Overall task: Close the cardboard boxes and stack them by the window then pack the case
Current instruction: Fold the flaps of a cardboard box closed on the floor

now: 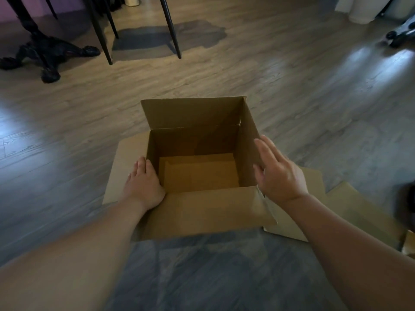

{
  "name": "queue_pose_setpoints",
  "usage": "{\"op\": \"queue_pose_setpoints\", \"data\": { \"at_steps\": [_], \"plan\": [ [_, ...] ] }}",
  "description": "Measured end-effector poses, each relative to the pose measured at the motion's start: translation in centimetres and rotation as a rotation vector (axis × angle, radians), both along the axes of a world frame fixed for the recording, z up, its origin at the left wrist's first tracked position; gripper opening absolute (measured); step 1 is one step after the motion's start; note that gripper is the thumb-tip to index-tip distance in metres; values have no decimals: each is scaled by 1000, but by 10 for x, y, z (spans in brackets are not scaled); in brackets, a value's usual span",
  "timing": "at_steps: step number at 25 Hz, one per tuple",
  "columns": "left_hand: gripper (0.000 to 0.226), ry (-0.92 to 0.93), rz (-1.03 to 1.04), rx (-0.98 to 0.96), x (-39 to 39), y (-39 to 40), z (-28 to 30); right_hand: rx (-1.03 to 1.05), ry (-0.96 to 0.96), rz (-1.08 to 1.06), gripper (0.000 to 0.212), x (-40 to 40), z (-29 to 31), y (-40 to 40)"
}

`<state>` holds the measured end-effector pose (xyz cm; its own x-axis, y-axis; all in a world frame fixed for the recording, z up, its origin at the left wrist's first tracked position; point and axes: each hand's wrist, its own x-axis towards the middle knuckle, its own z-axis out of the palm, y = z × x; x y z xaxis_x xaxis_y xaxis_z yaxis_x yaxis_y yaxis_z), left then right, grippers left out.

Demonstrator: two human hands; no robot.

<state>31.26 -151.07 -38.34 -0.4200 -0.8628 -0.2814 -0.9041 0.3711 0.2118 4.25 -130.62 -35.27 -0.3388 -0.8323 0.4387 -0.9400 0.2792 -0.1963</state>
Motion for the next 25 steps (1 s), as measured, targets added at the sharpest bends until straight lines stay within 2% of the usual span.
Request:
{"op": "queue_pose_setpoints", "data": {
  "at_steps": [2, 4, 6, 8, 10, 13, 16, 20, 25],
  "plan": [
    [85, -41, 4, 9, 8, -4, 5, 26, -47, -98, 58, -23, 1, -1],
    [88, -53, 42, 12, 20, -3, 7, 175, -8, -229, 37, -34, -5, -2],
    [88, -30, 75, 17, 28, -1, 5, 330, 67, -253, 27, -35, -19, -4],
    [86, -5, 85, 3, 30, 1, 2, 434, 1, -178, 33, -29, -29, -13],
    [89, 4, 105, -7, 29, 1, 0, 484, -201, -95, 40, -21, -31, -23],
    [94, -22, 113, -19, 28, 3, -6, 508, -467, 9, 45, -19, -35, -25],
    [93, -51, 127, -15, 24, -2, -7, 574, -615, 41, 53, -23, -35, -22],
    [83, -40, 51, -87, 2, -13, 8, 534, -631, 55, 49, -32, -29, -22],
    [65, 241, -238, -166, -98, 26, 33, 379, -604, -92, 49, -65, -24, 7]
  ]
}}
